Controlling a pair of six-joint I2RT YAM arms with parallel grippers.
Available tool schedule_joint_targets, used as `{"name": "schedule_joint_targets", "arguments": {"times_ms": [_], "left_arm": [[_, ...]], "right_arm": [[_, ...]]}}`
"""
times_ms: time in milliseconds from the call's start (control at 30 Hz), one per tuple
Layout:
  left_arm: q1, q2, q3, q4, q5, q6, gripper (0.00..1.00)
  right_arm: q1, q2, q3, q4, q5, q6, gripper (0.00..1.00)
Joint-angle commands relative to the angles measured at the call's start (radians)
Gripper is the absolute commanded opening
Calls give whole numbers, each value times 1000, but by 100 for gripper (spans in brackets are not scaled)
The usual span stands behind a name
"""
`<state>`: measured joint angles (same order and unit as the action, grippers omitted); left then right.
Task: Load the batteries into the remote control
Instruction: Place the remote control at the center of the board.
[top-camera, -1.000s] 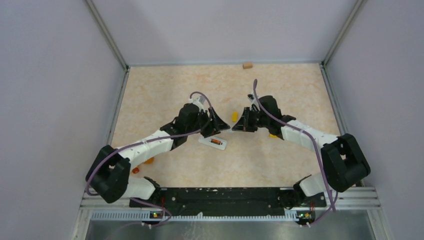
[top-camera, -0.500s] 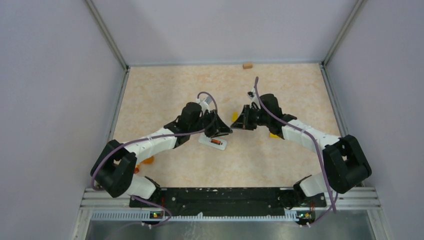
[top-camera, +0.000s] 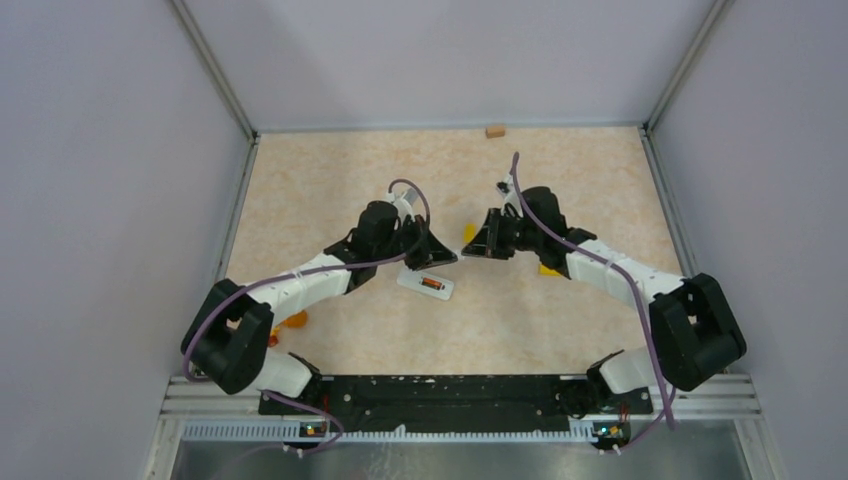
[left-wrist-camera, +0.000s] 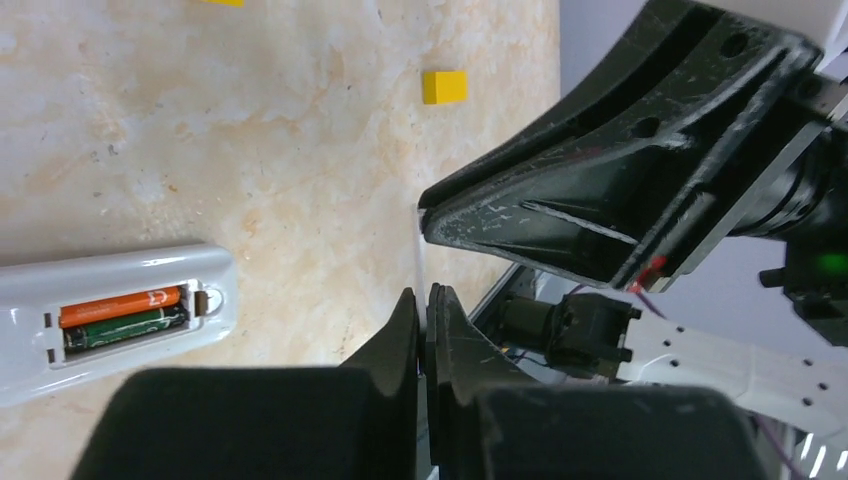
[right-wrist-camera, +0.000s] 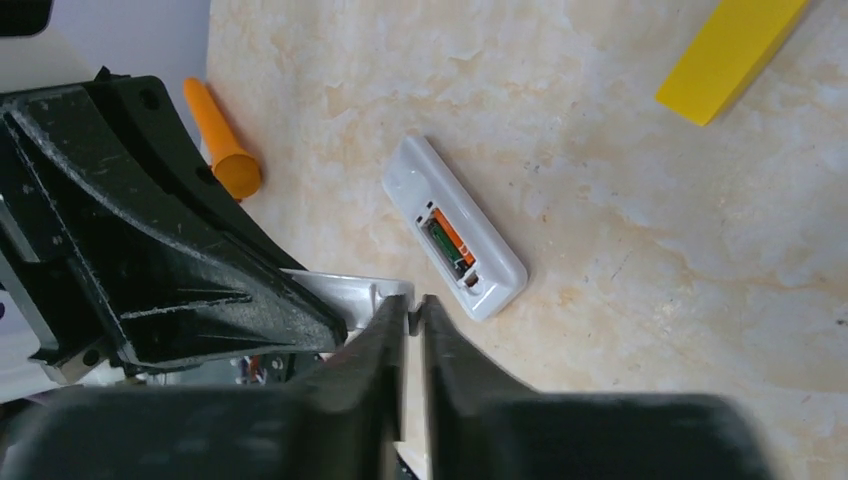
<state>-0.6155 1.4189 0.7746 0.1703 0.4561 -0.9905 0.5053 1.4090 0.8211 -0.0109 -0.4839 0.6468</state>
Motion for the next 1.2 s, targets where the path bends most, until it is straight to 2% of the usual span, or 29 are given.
{"name": "schedule_joint_targets", "arguments": {"times_ms": [0, 33, 67, 100, 167, 300, 400, 500, 633, 733, 867, 1167], "left_arm": [[0, 6, 67, 23, 15, 121, 0], [1, -3, 74, 15, 4, 173, 0], [0, -14, 83, -3, -18, 238, 0], [-1, -31, 89, -16, -46, 300, 0], [-1, -67, 87, -6, -117, 420, 0], [-4, -134, 41, 149, -126, 668, 0], [-3, -189, -1, 293, -100, 861, 0], [-6, -223, -27, 406, -58, 1088, 0], [-8, -223, -31, 508, -3, 1387, 1], [-9, -222, -14, 479, 117, 1592, 3], [-12, -233, 27, 363, 180, 1765, 4], [-17, -238, 107, 227, 240, 1944, 5]], "right_arm": [[-9, -56, 69, -27, -14, 2, 24], [-12, -69, 75, -37, -6, 16, 37], [-18, -85, 76, -41, 0, 34, 46], [-28, -103, 76, -45, 8, 58, 53], [-57, -144, 77, -50, 12, 120, 59], [-103, -207, 69, -31, -12, 342, 59], [-104, -213, 49, 73, -71, 552, 52], [-102, -221, 43, 138, -88, 732, 51], [-102, -239, 89, 119, -46, 838, 51], [-103, -233, 129, 115, -45, 895, 51], [-101, -240, 148, 131, -49, 948, 51], [-63, -234, 186, 71, -48, 933, 51]]}}
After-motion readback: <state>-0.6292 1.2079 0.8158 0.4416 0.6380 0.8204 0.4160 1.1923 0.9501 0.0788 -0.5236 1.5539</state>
